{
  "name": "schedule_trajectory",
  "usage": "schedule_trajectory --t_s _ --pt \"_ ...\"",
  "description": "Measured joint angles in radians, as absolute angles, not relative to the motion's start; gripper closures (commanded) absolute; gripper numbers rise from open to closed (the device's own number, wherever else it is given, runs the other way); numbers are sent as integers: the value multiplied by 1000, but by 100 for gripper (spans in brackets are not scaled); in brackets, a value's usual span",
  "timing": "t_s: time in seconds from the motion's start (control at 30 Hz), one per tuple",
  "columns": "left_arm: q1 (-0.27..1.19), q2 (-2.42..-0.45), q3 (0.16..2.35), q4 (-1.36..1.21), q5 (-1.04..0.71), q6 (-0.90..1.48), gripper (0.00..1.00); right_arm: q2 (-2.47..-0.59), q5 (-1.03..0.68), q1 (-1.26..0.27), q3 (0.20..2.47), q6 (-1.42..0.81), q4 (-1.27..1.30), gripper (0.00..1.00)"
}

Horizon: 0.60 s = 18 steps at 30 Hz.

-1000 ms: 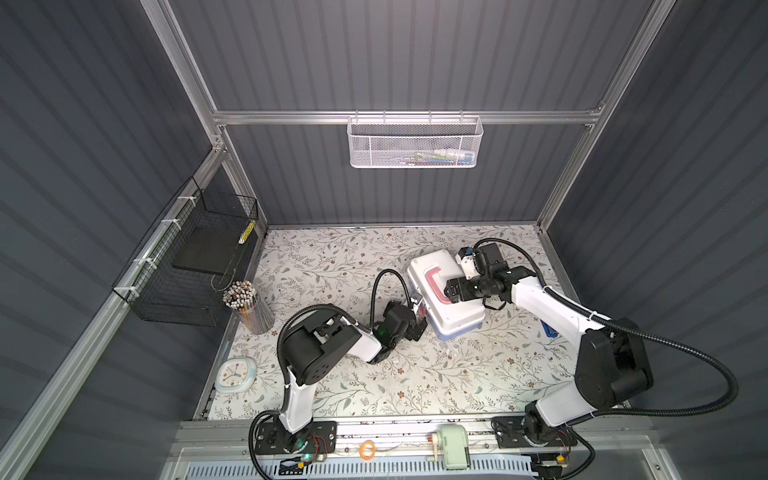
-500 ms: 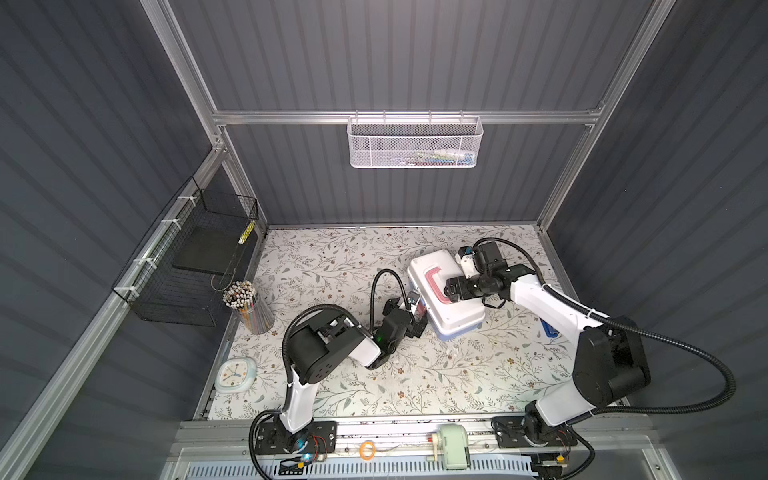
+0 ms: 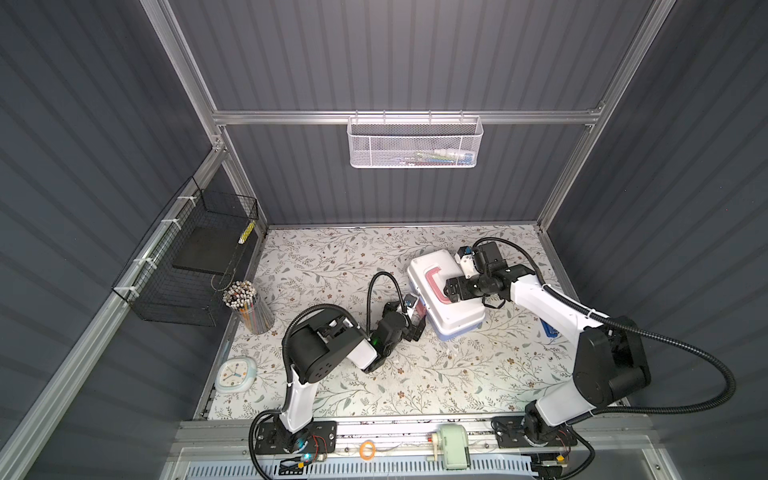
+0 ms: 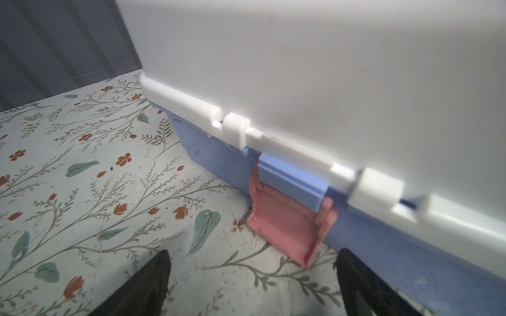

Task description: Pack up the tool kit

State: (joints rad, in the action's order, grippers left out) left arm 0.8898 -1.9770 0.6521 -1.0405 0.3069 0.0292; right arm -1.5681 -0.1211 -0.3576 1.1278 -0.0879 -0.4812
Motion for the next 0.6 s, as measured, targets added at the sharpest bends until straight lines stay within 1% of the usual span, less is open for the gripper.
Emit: schedule_trajectory --t_s 0.13,0.3,0.6 --pt "890 -1977 651 -1041 268 45 5 -1568 -125 -357 1129 -80 -484 3" --pt "892 -1997 652 -1039 267 64 6 -1570 -131 -356 1133 -78 -487 3" --pt "916 -2044 692 -1024 354 45 5 -1569 -135 -354 1131 -70 -486 3"
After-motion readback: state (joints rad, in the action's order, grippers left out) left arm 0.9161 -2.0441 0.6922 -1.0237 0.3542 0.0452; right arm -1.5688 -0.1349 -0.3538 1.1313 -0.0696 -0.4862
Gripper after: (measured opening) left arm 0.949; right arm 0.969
